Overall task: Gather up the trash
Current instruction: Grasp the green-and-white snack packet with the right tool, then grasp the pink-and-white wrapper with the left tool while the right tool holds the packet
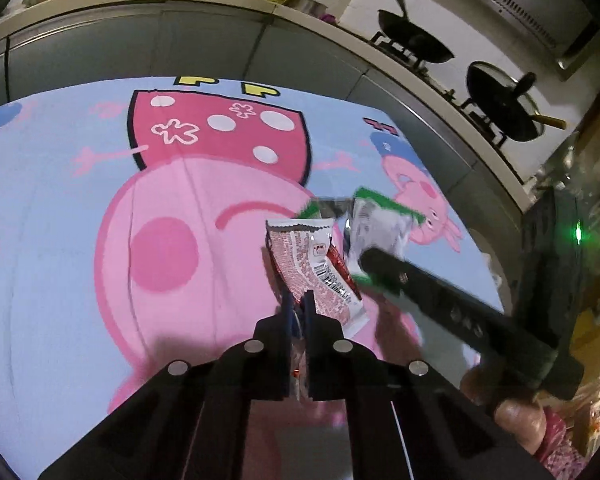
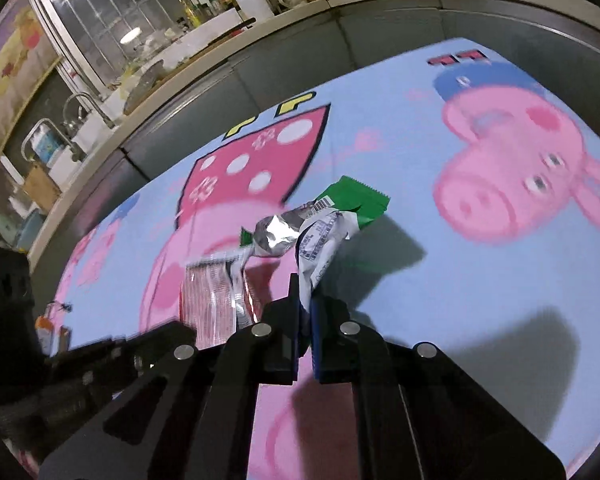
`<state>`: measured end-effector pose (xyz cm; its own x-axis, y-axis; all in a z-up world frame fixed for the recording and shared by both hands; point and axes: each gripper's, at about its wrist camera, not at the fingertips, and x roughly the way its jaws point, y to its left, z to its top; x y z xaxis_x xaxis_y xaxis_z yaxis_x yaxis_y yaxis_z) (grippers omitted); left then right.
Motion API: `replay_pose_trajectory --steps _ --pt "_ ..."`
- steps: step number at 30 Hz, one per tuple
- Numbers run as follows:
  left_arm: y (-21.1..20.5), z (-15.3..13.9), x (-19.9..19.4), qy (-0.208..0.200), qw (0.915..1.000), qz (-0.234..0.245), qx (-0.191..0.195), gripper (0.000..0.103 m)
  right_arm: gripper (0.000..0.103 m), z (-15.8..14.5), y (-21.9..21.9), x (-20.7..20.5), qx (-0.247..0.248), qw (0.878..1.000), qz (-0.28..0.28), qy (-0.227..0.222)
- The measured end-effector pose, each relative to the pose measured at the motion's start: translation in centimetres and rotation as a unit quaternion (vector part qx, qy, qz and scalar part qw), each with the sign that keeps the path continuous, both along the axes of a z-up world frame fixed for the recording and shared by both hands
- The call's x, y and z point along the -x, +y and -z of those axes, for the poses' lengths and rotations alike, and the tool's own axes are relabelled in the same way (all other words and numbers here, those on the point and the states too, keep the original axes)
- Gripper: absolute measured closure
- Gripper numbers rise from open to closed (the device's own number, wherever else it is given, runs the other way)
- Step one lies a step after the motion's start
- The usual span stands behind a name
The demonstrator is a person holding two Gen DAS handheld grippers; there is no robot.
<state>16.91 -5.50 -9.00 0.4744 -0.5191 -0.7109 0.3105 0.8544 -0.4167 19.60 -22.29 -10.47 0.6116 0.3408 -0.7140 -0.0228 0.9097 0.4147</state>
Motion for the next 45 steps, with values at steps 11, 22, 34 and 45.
replay_pose_trajectory --steps 11,22,34,45 --pt "0.9 0.1 7.8 0.001 0.9995 0.031 -0.004 0.098 0.099 -0.4 -0.4 12.3 0.008 1.000 -0.017 -0.006" --pt "2.5 1.7 11.6 0.025 0.9992 0.007 -0.032 0.055 0.055 0.6 -0.9 17.7 0.027 1.000 -0.014 0.009" --pt "0.4 1.6 11.2 0.033 0.9988 0.023 -0.027 0.065 0.054 0.2 -2.8 18.2 0.013 1.000 0.017 -0.002" --pt "-5.2 0.4 10.2 0.029 0.9955 0.086 -0.025 0.099 0.098 -0.3 -6.1 17.7 0.008 0.998 0.058 -0.035"
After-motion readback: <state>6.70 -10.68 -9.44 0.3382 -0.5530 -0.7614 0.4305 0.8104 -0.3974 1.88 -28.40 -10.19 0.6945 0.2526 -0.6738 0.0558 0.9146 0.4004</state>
